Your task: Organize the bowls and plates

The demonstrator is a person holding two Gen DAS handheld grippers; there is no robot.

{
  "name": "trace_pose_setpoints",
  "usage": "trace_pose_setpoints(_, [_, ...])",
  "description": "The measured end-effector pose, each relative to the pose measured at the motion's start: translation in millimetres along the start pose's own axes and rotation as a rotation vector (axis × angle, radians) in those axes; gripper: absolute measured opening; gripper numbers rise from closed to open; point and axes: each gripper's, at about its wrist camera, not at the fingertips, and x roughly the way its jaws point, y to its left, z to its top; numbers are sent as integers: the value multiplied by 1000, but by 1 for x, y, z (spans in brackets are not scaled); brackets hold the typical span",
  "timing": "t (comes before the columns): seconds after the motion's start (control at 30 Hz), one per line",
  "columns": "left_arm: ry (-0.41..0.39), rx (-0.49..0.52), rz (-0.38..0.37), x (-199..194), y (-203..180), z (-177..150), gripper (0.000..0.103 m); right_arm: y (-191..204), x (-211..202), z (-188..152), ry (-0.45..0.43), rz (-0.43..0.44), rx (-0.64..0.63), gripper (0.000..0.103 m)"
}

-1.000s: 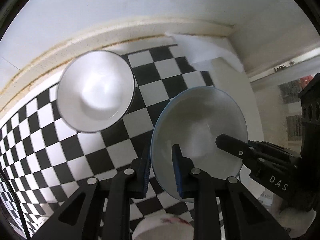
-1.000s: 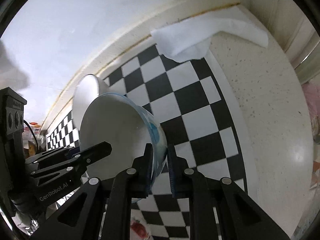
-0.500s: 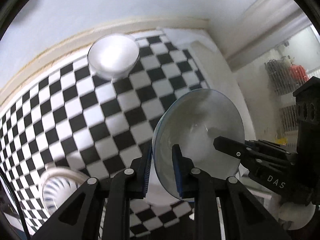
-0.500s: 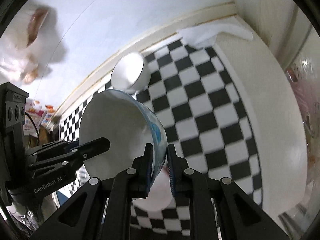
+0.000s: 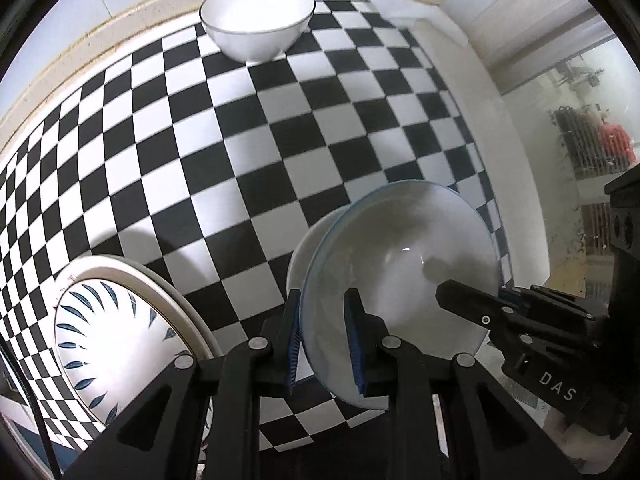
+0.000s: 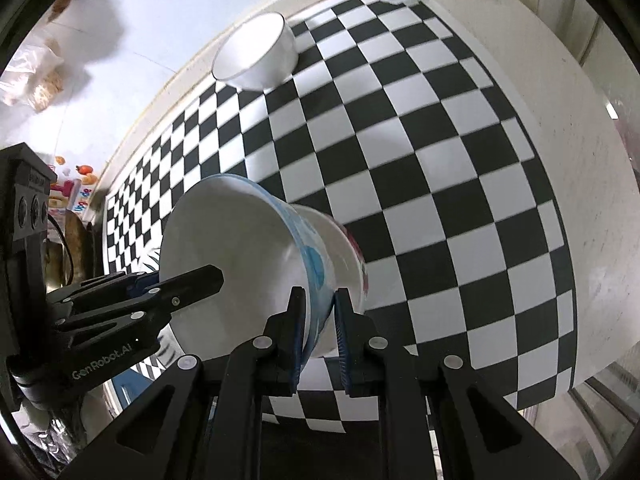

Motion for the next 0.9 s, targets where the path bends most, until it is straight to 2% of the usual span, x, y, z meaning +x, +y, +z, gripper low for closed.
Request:
trace_pose_setpoints(0.33, [19,5,50,17,-2,-1,18,0,11,-2,11,-33,-17,16])
trace_pose_setpoints(0.6, [30,3,59,20,-2,-1,18,0,11,0,26,-44,-30,16])
trace_pose_setpoints(0.77, [31,-9,43,13,2,-1,19,0,12,0,39,-38,-31,16])
trace_pose_setpoints(0.9, [-18,-17,19,-12,5,1,19,-2,5,4,38,-18,-31,16])
